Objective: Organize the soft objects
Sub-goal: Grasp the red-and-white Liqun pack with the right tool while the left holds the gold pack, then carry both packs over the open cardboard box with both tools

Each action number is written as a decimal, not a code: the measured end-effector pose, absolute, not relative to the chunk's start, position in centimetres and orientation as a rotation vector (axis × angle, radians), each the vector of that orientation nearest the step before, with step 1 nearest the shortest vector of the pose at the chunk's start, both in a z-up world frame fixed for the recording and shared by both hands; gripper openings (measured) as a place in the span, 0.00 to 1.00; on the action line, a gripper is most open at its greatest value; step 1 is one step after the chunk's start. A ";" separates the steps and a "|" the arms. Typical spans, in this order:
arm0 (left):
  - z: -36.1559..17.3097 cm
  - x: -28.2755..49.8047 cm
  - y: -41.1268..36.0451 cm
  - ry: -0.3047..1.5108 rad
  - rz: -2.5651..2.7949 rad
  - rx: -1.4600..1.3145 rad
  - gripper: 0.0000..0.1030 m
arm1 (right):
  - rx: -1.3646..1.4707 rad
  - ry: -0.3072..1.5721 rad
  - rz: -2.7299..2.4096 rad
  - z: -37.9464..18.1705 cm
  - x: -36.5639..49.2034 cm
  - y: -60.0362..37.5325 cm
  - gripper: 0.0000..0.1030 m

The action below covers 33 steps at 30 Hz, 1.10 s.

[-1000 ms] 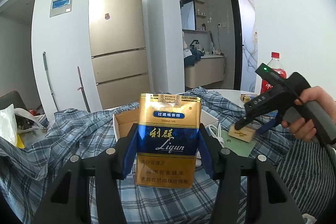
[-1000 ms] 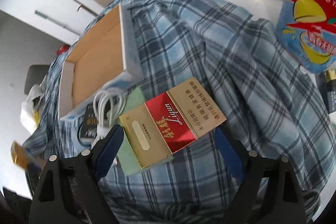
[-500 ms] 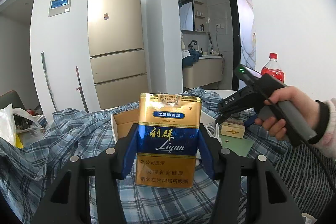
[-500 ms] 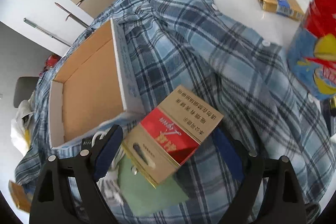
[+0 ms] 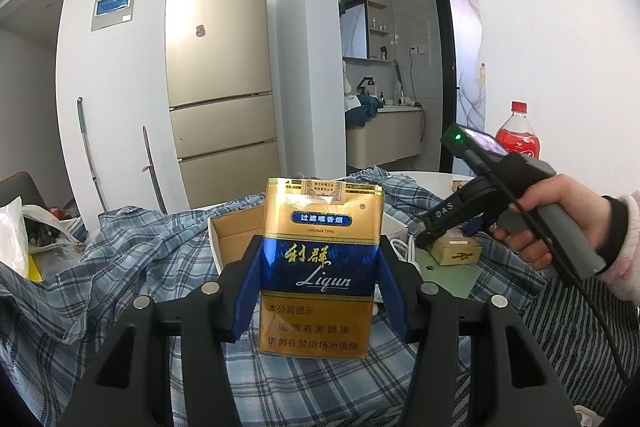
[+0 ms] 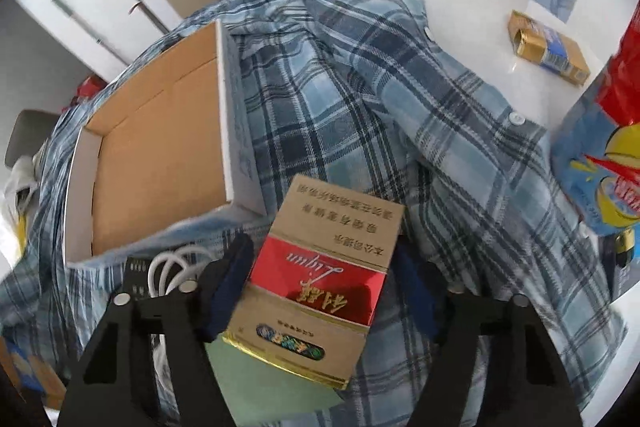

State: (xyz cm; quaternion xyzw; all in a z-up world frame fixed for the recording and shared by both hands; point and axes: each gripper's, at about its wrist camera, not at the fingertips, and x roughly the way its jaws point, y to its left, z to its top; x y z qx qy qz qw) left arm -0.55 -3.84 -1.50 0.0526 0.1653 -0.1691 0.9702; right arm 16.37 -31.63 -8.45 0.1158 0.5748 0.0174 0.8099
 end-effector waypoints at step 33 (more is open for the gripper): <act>-1.0 -1.2 -2.8 0.296 -0.296 0.066 0.54 | -0.028 0.953 0.187 -6.6 9.0 -26.6 0.54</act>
